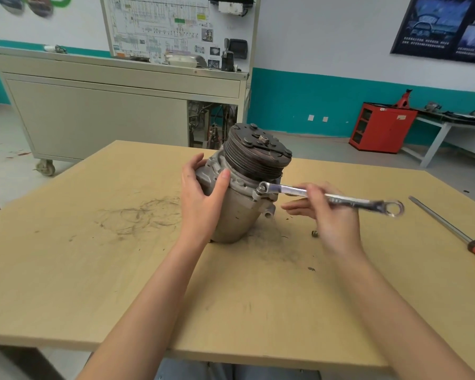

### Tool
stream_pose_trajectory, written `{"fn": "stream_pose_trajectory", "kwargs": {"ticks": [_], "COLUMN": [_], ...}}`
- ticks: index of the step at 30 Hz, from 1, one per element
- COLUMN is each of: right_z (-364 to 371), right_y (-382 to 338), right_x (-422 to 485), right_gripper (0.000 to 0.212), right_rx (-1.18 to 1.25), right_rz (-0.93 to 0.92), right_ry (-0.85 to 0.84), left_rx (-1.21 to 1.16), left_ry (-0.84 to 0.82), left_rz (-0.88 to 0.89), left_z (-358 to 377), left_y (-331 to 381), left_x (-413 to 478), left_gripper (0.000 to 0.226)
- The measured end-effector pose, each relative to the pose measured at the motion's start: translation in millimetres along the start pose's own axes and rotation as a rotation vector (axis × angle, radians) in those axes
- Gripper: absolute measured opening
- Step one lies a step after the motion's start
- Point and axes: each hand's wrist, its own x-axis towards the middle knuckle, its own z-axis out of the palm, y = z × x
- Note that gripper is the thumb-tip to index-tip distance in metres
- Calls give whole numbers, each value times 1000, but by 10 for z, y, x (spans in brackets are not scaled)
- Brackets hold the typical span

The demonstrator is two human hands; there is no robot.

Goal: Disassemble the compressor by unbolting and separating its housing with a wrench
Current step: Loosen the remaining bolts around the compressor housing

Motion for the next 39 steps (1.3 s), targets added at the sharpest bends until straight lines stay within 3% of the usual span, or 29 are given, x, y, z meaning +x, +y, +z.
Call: {"fn": "stream_pose_trajectory", "kwargs": {"ticks": [1,3,7,12,15,19,22,25,29,32,36,39], "right_z": [-64,-142,-71,3,72,178,220,226,271,251,131,-23], "right_y": [43,138,116,-144,-313,-316,-265,-246,-226,-193,-99,-1], "right_x": [99,246,345,135,-21,-119,-154,-164,-212,-221,-153,37], "right_gripper": [25,31,31,24,17,23,21,22,23,17,23,22], "right_rx": [127,252,199,-128,-411,-801,-1003,-1088,-1024,-740,-45,513], "right_rz": [197,378,335,-65,-446,-860,-1026,-1057,-955,-752,-176,254], "right_ry": [-2,-48,-121,61,8,-62,-45,-55,-47,-42,-44,-168], "left_rx": [1,2,-1,20,17,25,35,37,38,35,34,37], "left_ry": [0,-2,-8,-5,-8,2,1,0,2,4,-2,-4], "left_rz": [2,2,-10,11,14,25,37,34,30,26,7,9], "left_z": [-3,-8,-6,-5,-4,-7,-12,-15,-11,-8,-4,-7], "left_y": [-2,-11,-31,-20,-19,-8,-13,-12,-9,-4,-5,-6], "left_x": [2,1,10,16,14,6,4,2,6,3,0,4], "left_gripper": [52,52,53,51,51,50,50,49,49,50,51,51]}}
